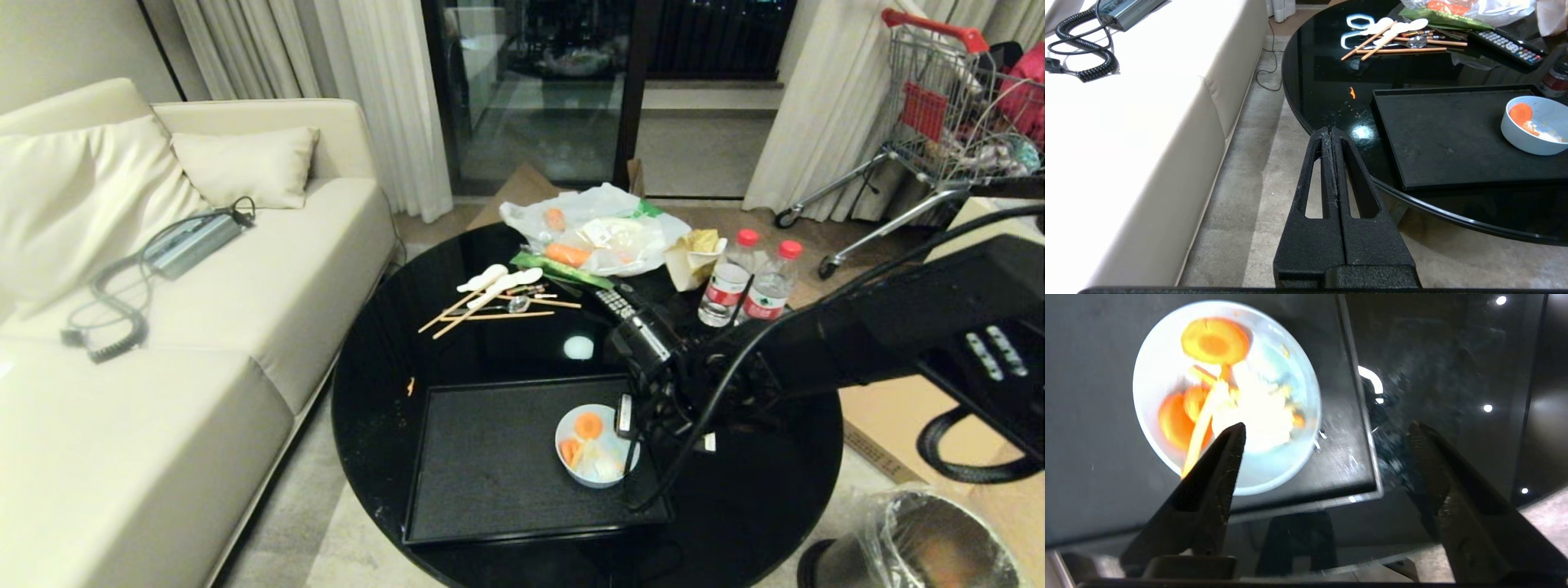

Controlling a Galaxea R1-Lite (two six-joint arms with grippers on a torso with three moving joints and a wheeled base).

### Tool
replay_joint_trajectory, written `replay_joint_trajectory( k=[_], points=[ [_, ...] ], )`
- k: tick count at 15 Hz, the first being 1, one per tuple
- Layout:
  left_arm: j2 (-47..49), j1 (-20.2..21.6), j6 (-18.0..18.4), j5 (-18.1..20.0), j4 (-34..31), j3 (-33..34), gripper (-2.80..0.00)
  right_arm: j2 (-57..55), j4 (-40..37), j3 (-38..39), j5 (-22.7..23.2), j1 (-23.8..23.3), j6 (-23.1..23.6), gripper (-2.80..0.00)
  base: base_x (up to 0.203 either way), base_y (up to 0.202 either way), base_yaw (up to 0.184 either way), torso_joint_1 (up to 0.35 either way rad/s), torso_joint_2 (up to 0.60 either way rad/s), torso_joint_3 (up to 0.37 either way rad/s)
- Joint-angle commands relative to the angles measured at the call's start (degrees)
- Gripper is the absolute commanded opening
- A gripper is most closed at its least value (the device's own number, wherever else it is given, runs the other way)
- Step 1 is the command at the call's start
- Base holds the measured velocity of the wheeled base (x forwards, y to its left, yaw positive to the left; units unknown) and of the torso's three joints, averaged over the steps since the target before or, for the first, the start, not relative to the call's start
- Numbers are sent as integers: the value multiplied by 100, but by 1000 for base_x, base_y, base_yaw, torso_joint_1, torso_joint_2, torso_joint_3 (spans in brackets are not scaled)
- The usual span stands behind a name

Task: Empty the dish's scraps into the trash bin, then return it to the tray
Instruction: Pick up the bowl with leftover food

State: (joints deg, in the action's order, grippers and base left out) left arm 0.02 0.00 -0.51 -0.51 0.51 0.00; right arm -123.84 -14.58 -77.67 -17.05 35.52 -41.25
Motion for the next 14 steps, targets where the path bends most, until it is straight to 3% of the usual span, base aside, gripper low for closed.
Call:
replay_joint_trajectory(
  k=[1, 13, 14],
  points=[
    [-2, 0, -1, -1, 2, 0, -280, -334, -3, -171, -17, -2, -40, 0, 0, 0, 0, 0, 0, 0],
    [-2, 0, -1, -1, 2, 0, -280, -925, 34, -599, -202, -131, -50, 0, 0, 0, 0, 0, 0, 0],
    [-2, 0, -1, -1, 2, 0, -280, -955, 10, -668, -203, -141, -50, -91, 0, 0, 0, 0, 0, 0]
  ],
)
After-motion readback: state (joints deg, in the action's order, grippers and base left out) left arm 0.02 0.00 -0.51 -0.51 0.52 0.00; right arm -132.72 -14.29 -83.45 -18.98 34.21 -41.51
